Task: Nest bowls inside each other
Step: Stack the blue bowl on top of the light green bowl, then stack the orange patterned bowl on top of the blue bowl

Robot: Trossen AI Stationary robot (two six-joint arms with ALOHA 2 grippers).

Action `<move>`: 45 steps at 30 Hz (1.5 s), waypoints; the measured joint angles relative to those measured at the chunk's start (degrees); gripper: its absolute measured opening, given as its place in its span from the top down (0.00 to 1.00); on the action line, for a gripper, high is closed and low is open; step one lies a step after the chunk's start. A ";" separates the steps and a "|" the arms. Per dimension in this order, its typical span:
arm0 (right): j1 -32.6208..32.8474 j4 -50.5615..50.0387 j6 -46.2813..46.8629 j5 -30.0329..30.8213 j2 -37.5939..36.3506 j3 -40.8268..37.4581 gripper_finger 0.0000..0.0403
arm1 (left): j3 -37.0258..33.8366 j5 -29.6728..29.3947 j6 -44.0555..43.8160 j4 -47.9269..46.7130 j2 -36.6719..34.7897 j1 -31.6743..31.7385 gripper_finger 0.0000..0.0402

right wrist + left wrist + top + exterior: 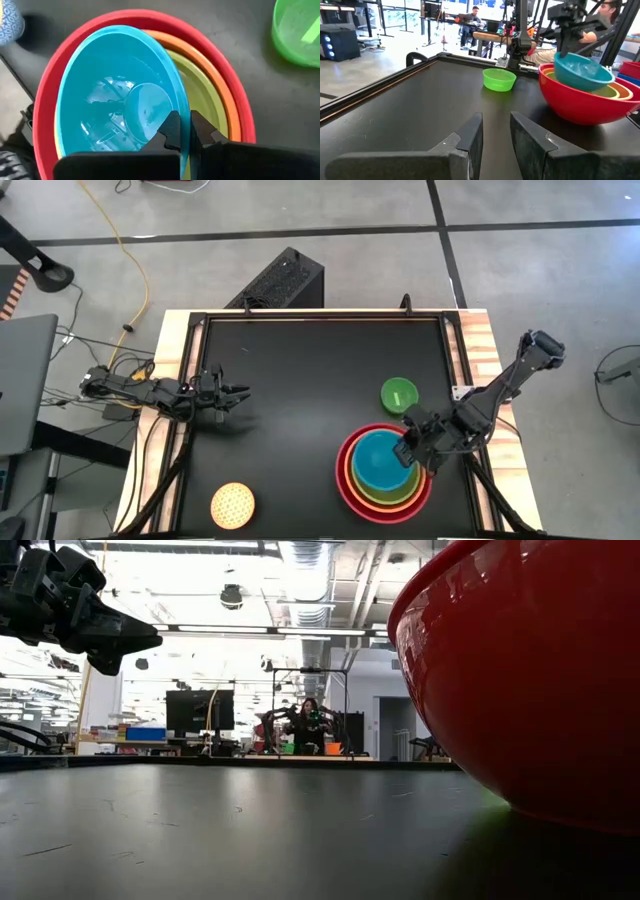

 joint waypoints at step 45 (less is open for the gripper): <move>0.57 3.66 4.65 -12.17 0.22 5.45 0.53 | 0.00 -0.02 0.59 0.00 0.00 0.02 0.78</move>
